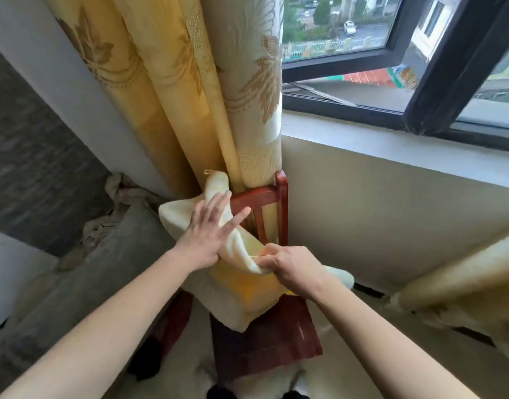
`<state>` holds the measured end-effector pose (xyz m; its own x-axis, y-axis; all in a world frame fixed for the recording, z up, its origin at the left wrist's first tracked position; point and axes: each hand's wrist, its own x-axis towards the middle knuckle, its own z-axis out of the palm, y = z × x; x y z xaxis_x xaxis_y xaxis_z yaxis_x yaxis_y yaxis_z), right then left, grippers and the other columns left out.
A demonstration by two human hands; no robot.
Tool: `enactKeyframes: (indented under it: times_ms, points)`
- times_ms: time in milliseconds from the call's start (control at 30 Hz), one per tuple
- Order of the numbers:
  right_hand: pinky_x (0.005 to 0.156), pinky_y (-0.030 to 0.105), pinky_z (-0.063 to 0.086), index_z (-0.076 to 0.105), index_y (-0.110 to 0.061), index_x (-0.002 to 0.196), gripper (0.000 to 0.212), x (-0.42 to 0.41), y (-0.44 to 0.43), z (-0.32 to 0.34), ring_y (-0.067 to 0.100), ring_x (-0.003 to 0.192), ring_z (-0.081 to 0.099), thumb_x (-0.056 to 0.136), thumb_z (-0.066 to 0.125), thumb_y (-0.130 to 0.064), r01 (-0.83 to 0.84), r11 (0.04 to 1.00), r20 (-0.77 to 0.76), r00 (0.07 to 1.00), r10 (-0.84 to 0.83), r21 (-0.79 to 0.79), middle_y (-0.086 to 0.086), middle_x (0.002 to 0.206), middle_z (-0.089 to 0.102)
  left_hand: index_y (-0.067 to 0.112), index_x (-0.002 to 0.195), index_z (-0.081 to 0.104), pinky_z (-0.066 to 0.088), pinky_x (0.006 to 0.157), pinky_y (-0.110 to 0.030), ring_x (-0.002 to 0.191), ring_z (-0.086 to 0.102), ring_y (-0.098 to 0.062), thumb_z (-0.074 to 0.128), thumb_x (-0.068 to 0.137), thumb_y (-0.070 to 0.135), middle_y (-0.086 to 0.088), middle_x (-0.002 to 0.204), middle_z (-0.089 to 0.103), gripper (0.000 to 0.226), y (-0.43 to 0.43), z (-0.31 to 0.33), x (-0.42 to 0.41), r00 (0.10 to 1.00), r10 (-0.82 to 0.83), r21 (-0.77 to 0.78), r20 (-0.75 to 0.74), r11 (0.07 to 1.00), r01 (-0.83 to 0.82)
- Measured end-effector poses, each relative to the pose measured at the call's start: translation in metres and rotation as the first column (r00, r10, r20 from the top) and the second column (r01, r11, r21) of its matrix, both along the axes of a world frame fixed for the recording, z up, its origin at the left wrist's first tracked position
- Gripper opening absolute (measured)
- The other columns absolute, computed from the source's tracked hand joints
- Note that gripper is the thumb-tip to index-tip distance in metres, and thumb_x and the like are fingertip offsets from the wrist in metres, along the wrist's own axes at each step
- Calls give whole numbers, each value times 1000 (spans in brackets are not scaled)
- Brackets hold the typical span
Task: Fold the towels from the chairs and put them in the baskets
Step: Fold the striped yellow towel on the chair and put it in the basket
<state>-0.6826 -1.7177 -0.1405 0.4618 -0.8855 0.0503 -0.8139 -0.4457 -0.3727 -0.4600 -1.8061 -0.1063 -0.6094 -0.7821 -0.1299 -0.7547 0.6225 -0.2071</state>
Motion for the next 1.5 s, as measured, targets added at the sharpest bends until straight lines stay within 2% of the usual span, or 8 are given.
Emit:
enactKeyframes:
  times_ms: [100,200,333,600,800,933,1167,1500]
  points:
    - [61,39,55,70,-41,113,42,-31,17,-3,23,82,69,89,56,-10,-20,998,-34,999,18,-66,-11,114,66,30,145,38,9,116,-61,151,-2,-29,63,82,13,-7,162,14,71,12,0,-39,939,-188,153,288,977,149]
    - [61,36,52,64,-51,120,35,-69,37,-1,22,81,68,92,63,-31,159,986,-63,985,-162,-50,-10,105,66,27,96,62,35,96,-45,117,56,-24,58,79,33,4,108,67,19,29,-16,-49,972,-116,165,207,983,82]
    - [65,29,38,65,-37,109,48,-105,57,4,17,93,64,76,65,-72,313,944,-186,939,-290,105,-8,99,64,23,81,43,34,70,-33,86,68,-24,39,81,73,1,87,70,51,50,-28,-42,994,-75,70,79,995,69]
    - [63,30,39,60,-24,90,38,-89,105,21,21,93,64,77,74,-57,413,902,-380,860,-341,126,-5,93,69,22,67,33,26,46,-25,42,56,-19,32,71,87,5,48,51,65,103,9,2,950,-274,-232,-147,944,237]
    - [68,29,37,67,-25,94,26,-64,144,39,24,102,65,88,64,-50,446,894,-484,790,-377,32,-2,103,70,10,83,52,37,43,-27,46,62,-24,84,58,61,-1,55,62,65,154,19,78,988,-111,-241,-105,967,83]
    - [73,33,39,59,-26,95,32,-51,167,61,29,107,62,95,52,-58,467,884,-487,778,-398,23,4,111,68,13,114,45,41,61,-33,89,69,-27,72,72,44,-2,98,69,59,172,50,106,992,106,-220,-69,968,-119]
    - [68,43,42,41,-13,97,56,-51,200,117,43,89,64,92,42,-69,630,762,-2,771,-637,-150,23,97,68,10,107,44,47,78,-49,95,56,-41,78,73,21,-17,101,55,49,177,110,140,927,171,-279,-335,921,-271]
    - [75,38,52,72,-17,107,39,-77,193,128,29,99,65,87,69,-52,466,863,-452,739,-500,-194,6,105,63,19,115,37,43,86,-44,107,54,-32,72,82,48,-9,110,50,56,198,103,173,926,328,-82,-188,934,-347]
